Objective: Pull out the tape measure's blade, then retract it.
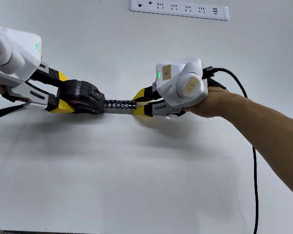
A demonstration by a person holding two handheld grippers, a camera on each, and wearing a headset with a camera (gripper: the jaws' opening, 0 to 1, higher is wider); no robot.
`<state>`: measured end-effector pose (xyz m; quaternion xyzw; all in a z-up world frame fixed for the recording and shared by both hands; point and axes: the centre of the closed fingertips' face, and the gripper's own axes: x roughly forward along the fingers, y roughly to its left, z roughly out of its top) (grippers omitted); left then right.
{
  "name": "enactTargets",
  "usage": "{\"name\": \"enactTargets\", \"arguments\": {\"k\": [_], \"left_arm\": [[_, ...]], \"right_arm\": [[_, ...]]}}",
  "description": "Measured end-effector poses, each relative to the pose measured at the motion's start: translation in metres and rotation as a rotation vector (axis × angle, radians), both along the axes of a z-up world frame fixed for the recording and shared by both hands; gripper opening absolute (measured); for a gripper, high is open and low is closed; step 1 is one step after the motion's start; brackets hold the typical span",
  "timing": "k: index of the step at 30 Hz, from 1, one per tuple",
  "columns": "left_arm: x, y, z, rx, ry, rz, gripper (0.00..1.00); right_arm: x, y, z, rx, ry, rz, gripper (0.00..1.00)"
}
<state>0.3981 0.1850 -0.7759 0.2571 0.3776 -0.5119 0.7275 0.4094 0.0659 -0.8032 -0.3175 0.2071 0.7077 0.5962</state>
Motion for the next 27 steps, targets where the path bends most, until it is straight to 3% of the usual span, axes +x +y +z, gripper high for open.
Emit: {"name": "enactTargets", "arguments": {"k": [27], "left_arm": [[0.002, 0.000, -0.001, 0.025, 0.015, -0.011, 0.26]], "right_arm": [[0.008, -0.043, -0.002, -0.041, 0.006, -0.040, 0.09]]}}
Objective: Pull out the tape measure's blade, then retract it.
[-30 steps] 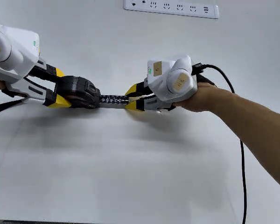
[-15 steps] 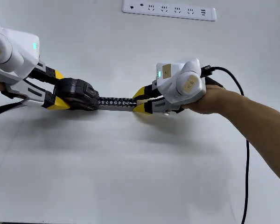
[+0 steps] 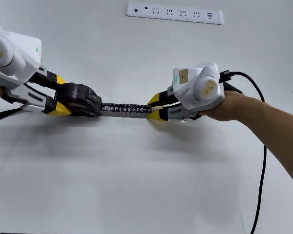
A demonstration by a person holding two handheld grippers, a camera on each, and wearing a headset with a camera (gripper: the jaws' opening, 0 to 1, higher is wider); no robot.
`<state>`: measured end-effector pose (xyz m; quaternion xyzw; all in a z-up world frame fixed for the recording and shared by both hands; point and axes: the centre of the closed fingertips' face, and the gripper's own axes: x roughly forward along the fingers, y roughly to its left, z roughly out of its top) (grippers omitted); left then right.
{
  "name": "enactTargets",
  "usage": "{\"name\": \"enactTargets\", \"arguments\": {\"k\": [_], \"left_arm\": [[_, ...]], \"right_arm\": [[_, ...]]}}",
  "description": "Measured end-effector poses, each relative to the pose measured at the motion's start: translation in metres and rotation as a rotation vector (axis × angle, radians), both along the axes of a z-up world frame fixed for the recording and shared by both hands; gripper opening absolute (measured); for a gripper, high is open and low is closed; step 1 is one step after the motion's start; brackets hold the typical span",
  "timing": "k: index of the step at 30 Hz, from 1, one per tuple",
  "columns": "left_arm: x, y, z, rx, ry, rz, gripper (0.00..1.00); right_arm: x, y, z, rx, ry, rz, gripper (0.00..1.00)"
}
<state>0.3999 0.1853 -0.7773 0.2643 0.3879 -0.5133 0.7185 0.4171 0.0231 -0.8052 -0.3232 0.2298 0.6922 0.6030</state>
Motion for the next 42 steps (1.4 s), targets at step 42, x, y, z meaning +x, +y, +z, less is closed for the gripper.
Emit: {"name": "enactTargets", "arguments": {"k": [42], "left_arm": [[0.000, 0.002, -0.001, 0.011, 0.013, -0.007, 0.26]], "right_arm": [[0.003, -0.068, 0.001, -0.063, 0.030, -0.063, 0.08]]}}
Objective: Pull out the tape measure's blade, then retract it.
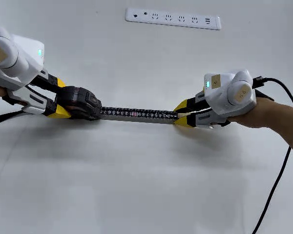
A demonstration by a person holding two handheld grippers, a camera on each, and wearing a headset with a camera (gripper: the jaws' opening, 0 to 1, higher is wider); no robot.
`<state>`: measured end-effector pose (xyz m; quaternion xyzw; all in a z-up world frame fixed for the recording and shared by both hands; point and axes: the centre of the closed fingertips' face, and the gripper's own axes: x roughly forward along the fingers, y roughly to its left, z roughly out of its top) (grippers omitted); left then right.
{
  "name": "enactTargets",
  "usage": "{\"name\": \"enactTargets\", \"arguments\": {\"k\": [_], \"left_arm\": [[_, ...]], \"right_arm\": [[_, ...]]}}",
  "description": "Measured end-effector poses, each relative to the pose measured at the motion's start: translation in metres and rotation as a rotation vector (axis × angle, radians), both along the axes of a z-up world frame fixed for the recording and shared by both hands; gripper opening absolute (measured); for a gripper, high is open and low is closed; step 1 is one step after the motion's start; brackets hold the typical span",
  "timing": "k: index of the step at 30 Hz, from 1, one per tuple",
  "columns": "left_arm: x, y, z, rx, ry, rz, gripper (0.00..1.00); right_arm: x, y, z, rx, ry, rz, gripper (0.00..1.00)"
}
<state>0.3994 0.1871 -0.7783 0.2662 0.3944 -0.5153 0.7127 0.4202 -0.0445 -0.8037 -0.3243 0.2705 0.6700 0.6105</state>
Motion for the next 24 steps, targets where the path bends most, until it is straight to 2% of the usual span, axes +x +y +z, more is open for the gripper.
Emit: {"name": "enactTargets", "arguments": {"k": [24], "left_arm": [[-0.001, -0.003, 0.001, 0.011, 0.005, -0.002, 0.26]], "right_arm": [[0.003, -0.041, 0.001, -0.063, 0.007, -0.034, 0.08]]}}
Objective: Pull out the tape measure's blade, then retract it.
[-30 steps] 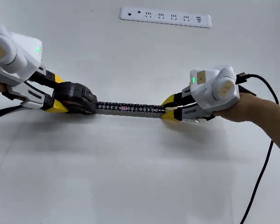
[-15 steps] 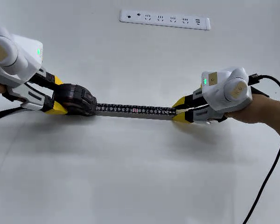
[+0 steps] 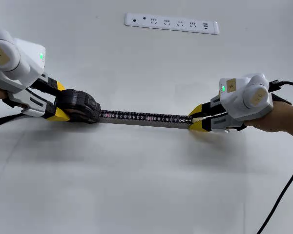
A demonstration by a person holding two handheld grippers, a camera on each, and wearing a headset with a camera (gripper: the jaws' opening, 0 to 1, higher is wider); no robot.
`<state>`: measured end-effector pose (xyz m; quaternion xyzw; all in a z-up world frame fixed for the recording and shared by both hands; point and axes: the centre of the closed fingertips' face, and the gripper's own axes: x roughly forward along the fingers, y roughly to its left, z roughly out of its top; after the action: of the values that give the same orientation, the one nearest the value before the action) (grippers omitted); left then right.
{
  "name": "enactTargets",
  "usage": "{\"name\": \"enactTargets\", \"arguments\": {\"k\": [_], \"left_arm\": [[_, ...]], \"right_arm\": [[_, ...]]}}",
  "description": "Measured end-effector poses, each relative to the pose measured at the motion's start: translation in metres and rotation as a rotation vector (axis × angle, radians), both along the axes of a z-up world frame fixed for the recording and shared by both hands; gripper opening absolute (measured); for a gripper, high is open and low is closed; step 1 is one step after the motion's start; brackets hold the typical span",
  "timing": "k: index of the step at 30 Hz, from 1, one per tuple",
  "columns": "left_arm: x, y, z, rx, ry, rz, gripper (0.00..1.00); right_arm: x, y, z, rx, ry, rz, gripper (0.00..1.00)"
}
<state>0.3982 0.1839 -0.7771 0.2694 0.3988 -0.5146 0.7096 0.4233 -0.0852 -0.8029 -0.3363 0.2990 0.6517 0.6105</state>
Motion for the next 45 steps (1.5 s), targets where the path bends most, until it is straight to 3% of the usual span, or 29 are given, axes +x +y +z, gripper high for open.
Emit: {"name": "enactTargets", "arguments": {"k": [9, 45], "left_arm": [[0.0006, 0.0004, -0.0003, 0.002, 0.002, 0.000, 0.26], [-0.0027, -0.0064, 0.0018, -0.011, 0.007, -0.003, 0.28]], "right_arm": [[0.0024, -0.0097, -0.0008, -0.021, -0.003, -0.012, 0.08], [0.0001, -0.0089, -0.0012, -0.049, 0.030, 0.013, 0.12]]}}
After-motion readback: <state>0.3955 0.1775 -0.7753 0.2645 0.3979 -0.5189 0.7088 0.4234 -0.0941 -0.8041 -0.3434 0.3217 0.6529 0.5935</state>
